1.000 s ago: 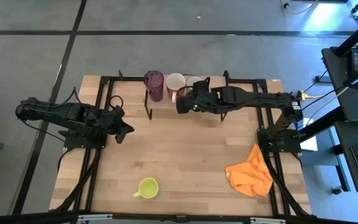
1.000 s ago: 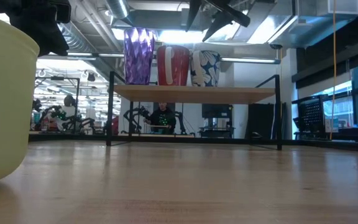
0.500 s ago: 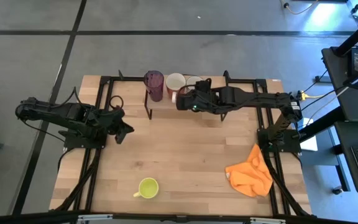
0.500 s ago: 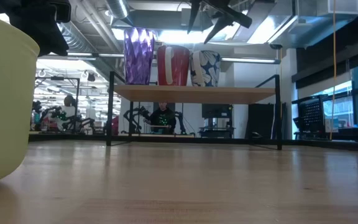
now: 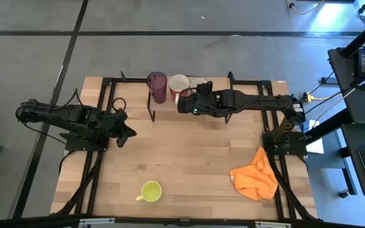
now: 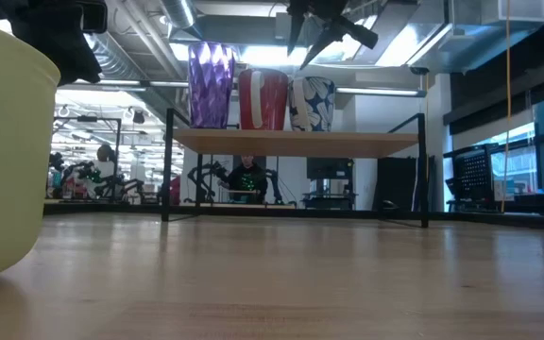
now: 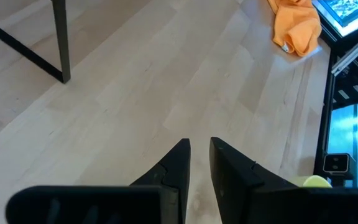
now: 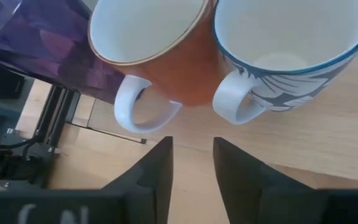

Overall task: Stack small to large cups/mugs on shelf
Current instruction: Put the blue mug on the shelf

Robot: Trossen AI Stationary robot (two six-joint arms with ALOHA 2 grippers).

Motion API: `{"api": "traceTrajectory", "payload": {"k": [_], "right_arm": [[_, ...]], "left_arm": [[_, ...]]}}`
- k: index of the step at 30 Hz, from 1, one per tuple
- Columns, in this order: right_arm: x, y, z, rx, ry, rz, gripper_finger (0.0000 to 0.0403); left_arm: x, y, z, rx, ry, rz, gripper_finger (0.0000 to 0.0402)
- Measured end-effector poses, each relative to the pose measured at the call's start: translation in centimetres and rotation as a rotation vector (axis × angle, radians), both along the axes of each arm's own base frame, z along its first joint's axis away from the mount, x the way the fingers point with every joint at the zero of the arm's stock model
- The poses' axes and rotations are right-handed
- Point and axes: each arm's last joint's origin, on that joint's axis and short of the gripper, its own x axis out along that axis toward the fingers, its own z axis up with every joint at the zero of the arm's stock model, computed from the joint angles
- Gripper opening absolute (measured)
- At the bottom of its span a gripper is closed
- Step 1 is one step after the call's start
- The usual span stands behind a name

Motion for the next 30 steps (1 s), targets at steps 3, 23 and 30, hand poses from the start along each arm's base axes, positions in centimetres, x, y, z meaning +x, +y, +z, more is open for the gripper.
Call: {"api": "traceTrajectory", "payload": {"k": [3, 23, 30], "right_arm": [[0.0, -0.1, -0.1, -0.012, 0.009, -0.001, 0.0115], [1.3, -0.7, 0.9, -0.089, -0.081, 0.102, 0.0054], [1.5, -0.3, 1.1, -0.245, 0.061, 0.369, 0.0009]], "left_arm": [[0.0, 0.0, 0.0, -0.009, 0.002, -0.01, 0.0055], [0.0, 0.0, 0.0, -0.001, 0.002, -0.013, 0.0055], [0.0, 0.0, 0.0, -0.001, 0.002, -0.012, 0.0055]]}}
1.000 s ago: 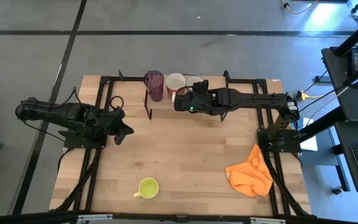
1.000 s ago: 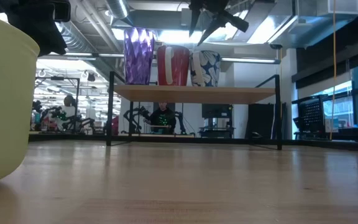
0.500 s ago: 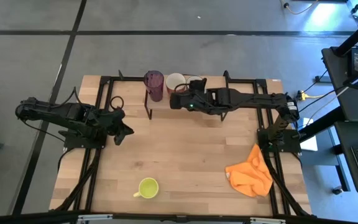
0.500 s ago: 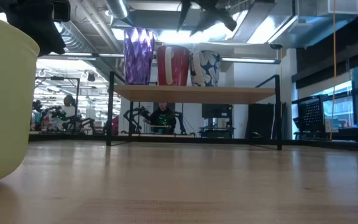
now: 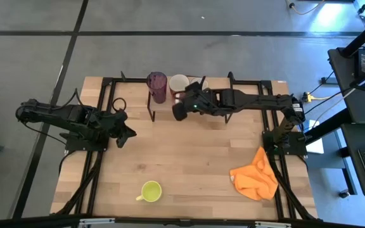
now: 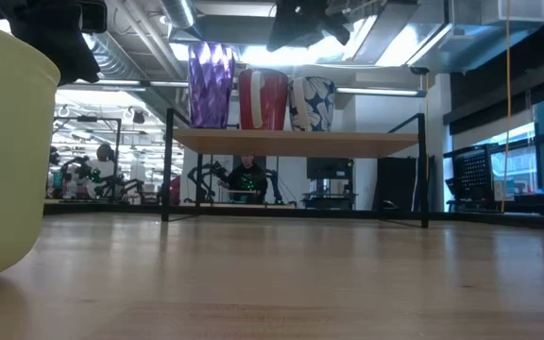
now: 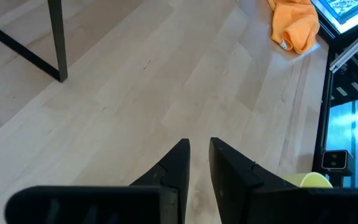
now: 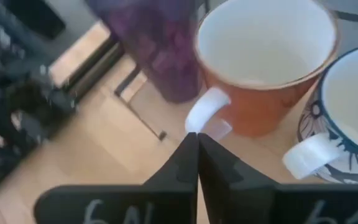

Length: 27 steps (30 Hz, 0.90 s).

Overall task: Stack small to large cups/mugs on shelf
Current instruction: Put the blue mug on the shelf

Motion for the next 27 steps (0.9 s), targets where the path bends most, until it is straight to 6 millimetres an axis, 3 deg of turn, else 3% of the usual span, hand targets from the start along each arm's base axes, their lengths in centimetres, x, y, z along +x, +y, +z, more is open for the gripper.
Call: {"api": "traceTrajectory", "payload": {"k": [8, 15, 20, 27], "right_arm": [[-0.4, 0.7, -0.4, -0.129, 0.17, 0.175, 0.0004], [-0.6, 3.2, -0.2, -0.392, 0.29, 0.219, 0.001], [-0.7, 4.7, -0.1, -0.489, 0.333, 0.246, 0.0006], [-1.0, 4.3, -0.3, -0.513, 0.394, 0.233, 0.0009]], "left_arm": [[0.0, 0.0, 0.0, 0.002, 0.0, 0.002, 0.0055], [0.0, 0.2, 0.0, 0.044, -0.006, 0.049, 0.0055], [0.0, 0.4, 0.0, 0.111, -0.009, 0.071, 0.0055], [0.0, 0.5, 0.1, 0.19, -0.011, 0.092, 0.0055]]}}
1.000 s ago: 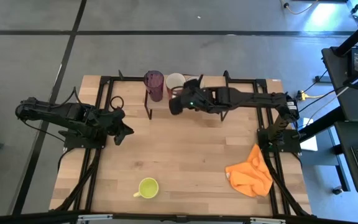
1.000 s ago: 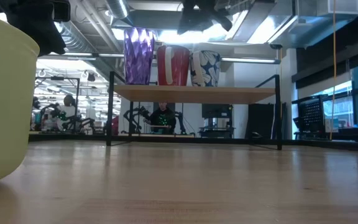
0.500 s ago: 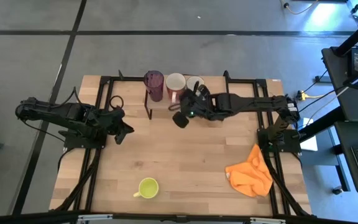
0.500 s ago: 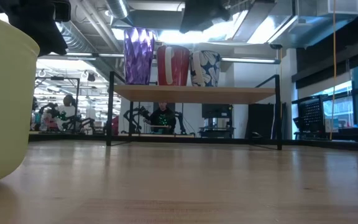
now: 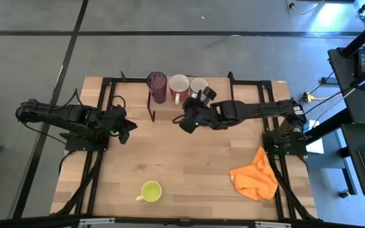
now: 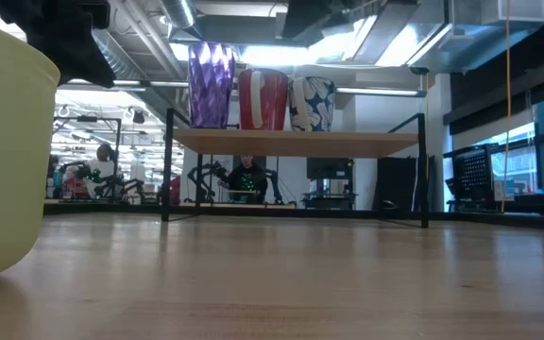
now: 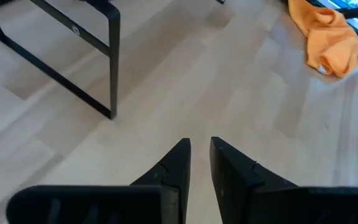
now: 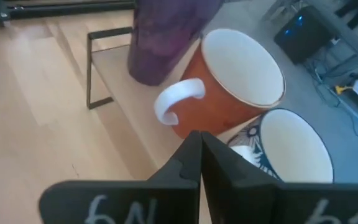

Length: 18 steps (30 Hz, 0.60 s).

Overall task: Stack small to large cups/mugs on shelf
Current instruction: Put the blue mug on the shelf

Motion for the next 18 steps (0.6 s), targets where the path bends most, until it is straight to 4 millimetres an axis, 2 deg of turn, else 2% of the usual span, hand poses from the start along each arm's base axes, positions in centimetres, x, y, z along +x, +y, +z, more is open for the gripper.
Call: {"api": "traceTrajectory", "payload": {"k": [8, 18], "right_arm": [[1.7, -1.8, -2.3, 0.057, 0.051, -0.008, 0.0009], [1.9, -2.1, -2.4, -0.023, 0.086, -0.015, 0.0009]], "left_arm": [[0.0, 0.0, 0.0, 0.02, 0.001, -0.008, 0.0055], [0.0, 0.0, 0.1, 0.02, -0.002, -0.009, 0.0055]]}}
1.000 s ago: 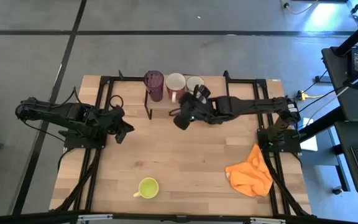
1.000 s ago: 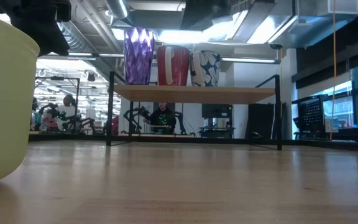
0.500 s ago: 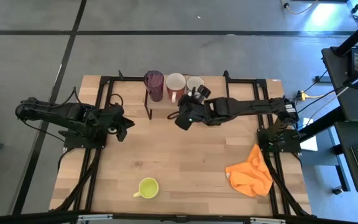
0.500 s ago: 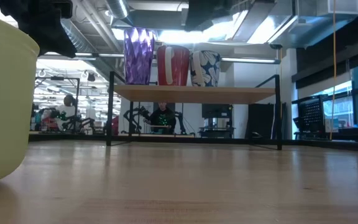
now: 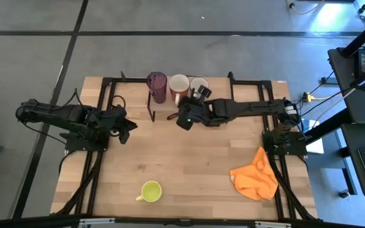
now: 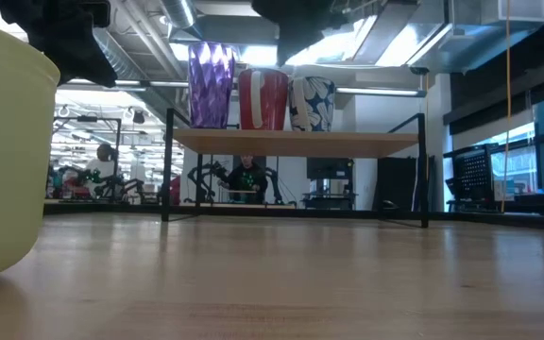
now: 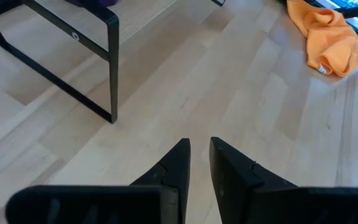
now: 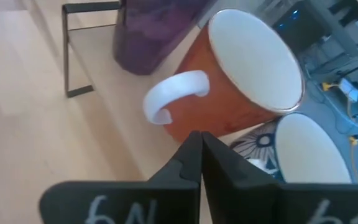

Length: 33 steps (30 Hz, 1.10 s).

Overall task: Stack small to large cups/mugs on shelf
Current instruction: Put the blue mug on the shelf

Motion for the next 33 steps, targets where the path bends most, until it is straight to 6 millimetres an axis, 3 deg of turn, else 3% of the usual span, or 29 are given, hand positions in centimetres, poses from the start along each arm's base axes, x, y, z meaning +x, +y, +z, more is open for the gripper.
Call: {"api": "traceTrajectory", "payload": {"k": [17, 33], "right_arm": [[-0.2, -2.4, -0.1, 0.011, 0.026, -0.04, 0.001], [-1.0, -2.8, -0.7, 0.067, 0.1, -0.059, 0.001]], "left_arm": [[0.0, 0.0, 0.0, 0.007, -0.001, 0.008, 0.0055], [0.0, 0.0, 0.0, 0.029, 0.004, -0.004, 0.0055]]}}
